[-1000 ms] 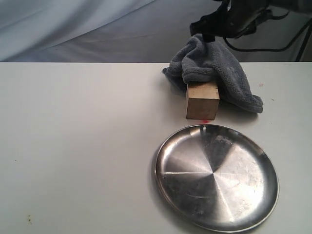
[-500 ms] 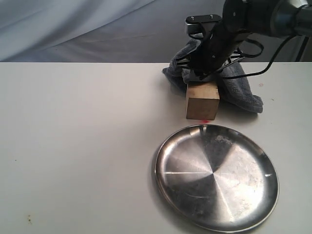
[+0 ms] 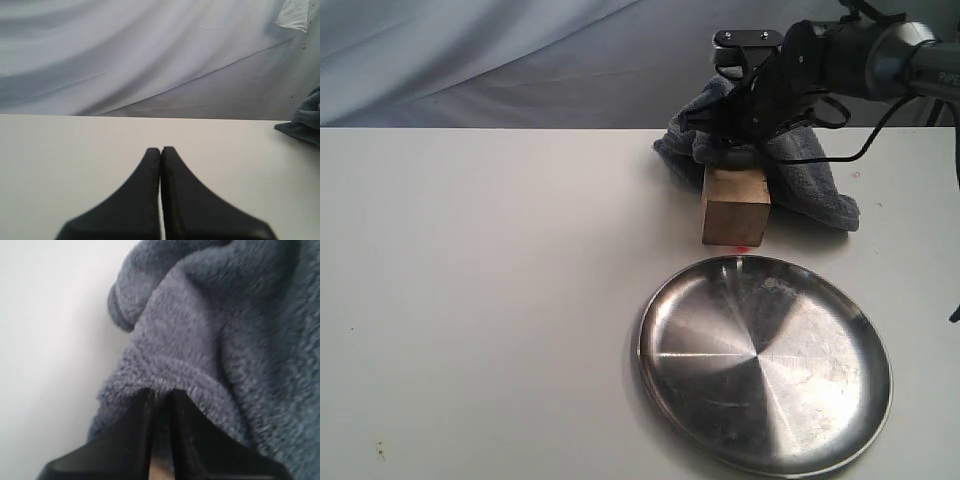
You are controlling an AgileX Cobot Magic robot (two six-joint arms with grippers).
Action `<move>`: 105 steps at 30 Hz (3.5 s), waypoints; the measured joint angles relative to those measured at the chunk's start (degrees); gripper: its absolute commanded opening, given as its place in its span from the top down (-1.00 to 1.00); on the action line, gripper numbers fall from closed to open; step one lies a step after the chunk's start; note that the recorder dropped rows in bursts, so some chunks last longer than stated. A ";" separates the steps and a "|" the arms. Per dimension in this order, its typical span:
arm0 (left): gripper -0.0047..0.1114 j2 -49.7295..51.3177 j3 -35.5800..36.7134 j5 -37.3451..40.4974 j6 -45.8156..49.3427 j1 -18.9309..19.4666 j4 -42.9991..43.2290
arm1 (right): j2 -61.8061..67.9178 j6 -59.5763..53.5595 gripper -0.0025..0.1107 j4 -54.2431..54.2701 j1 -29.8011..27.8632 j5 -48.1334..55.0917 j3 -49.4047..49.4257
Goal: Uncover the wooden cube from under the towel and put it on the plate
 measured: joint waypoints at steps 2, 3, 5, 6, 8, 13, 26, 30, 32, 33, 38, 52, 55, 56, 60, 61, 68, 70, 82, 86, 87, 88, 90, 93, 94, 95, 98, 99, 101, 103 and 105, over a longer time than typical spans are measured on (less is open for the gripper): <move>0.89 0.00 0.00 0.00 0.00 0.00 0.00 | 0.00 1.95 0.75 -0.72 -1.42 -4.42 0.00; 0.89 0.00 0.00 0.00 0.00 0.00 0.00 | 0.00 2.68 0.75 -1.00 -1.87 -5.35 0.00; 0.89 0.00 0.00 0.00 0.00 0.00 0.00 | 0.44 4.39 0.75 -2.27 -3.41 -8.01 0.00; 0.89 0.00 0.00 0.00 0.00 0.00 0.00 | 1.01 4.59 0.75 -3.35 -3.88 -8.56 0.00; 0.89 0.00 0.00 0.00 0.00 0.00 0.00 | 1.31 4.77 0.75 -4.35 -4.51 -8.47 0.00; 0.89 0.00 0.00 0.00 0.00 0.00 0.00 | -3.29 1.29 0.76 -4.34 -4.42 1.91 0.00; 0.89 0.00 0.00 0.00 0.00 0.00 0.00 | -5.14 -11.28 0.79 8.44 -1.56 17.77 0.00; 0.89 0.00 0.00 0.00 0.00 0.00 0.00 | -2.99 -11.28 0.79 8.98 -1.56 18.19 0.00; 0.89 0.00 0.00 0.00 0.00 0.00 0.00 | -2.10 -11.28 0.79 9.05 -1.56 17.12 0.00; 0.89 0.00 0.00 0.00 0.00 0.00 0.00 | -1.84 -11.01 0.79 8.74 -1.56 16.32 0.00; 0.89 0.00 0.00 0.00 0.00 0.00 0.00 | -1.31 -7.29 0.79 4.57 -1.56 10.01 0.00; 0.89 0.00 0.00 0.00 0.00 0.00 0.00 | 2.40 5.99 0.81 -6.17 -6.52 -2.80 0.00; 0.89 0.00 0.00 0.00 0.00 0.00 0.00 | 3.84 6.95 0.81 -6.17 -7.61 -4.44 0.00; 0.89 0.00 0.00 0.00 0.00 0.00 0.00 | 4.21 7.18 0.81 -6.17 -7.91 -5.05 0.00; 0.89 0.00 0.00 0.00 0.00 0.00 0.00 | 4.24 6.56 0.81 -6.27 -8.20 -6.50 0.00; 0.89 0.00 0.00 0.00 0.00 0.00 0.00 | 3.77 6.43 0.81 -6.16 -8.20 -6.61 0.00; 0.89 0.00 0.00 0.00 0.00 0.00 0.00 | -4.82 5.33 0.81 -2.27 -7.08 -1.96 0.00; 0.89 0.00 0.00 0.00 0.00 0.00 0.00 | -7.19 3.77 0.81 -0.94 -5.73 2.76 0.00; 0.89 0.00 0.00 0.00 0.00 0.00 0.00 | -9.01 2.87 0.44 0.78 4.32 19.71 0.70; 0.89 0.00 0.00 0.00 0.00 0.00 0.00 | -9.01 6.56 -0.01 -0.43 5.86 19.71 0.70; 0.89 0.00 0.00 0.00 0.00 0.00 0.00 | -9.01 8.03 -0.10 -1.67 6.19 19.71 0.70; 0.89 0.00 0.00 0.00 0.00 0.00 0.00 | -9.01 9.69 -0.14 -3.26 6.28 19.97 0.70; 0.89 0.00 0.00 0.00 0.00 0.00 0.00 | -9.01 13.24 -0.19 -7.41 6.50 21.17 0.70; 0.89 0.00 0.00 0.00 0.00 0.00 0.00 | -9.01 17.83 -0.23 -14.06 6.50 23.87 0.70; 0.89 0.00 0.00 0.00 0.00 0.00 0.00 | -9.01 18.81 -0.27 -15.22 6.50 24.47 0.70; 0.89 0.00 0.00 0.00 0.00 0.00 0.00 | -9.01 20.60 -0.30 -16.91 6.50 25.03 0.70; 0.89 0.00 0.00 0.00 0.00 0.00 0.00 | -9.01 21.79 -0.43 -17.36 6.50 23.43 0.70; 0.89 0.00 0.00 0.00 0.00 0.00 0.00 | -8.76 23.11 -0.45 -17.36 6.50 22.25 0.70; 0.89 0.00 0.00 0.00 0.00 0.00 0.00 | -7.64 25.58 -0.48 -18.16 6.50 21.76 0.70; 0.89 0.00 0.00 0.00 0.00 0.00 0.00 | -5.87 26.55 -0.48 -18.28 6.50 21.27 0.94; 0.89 0.00 0.00 0.00 0.00 0.00 0.00 | -4.96 26.69 -0.48 -18.43 6.63 19.79 2.93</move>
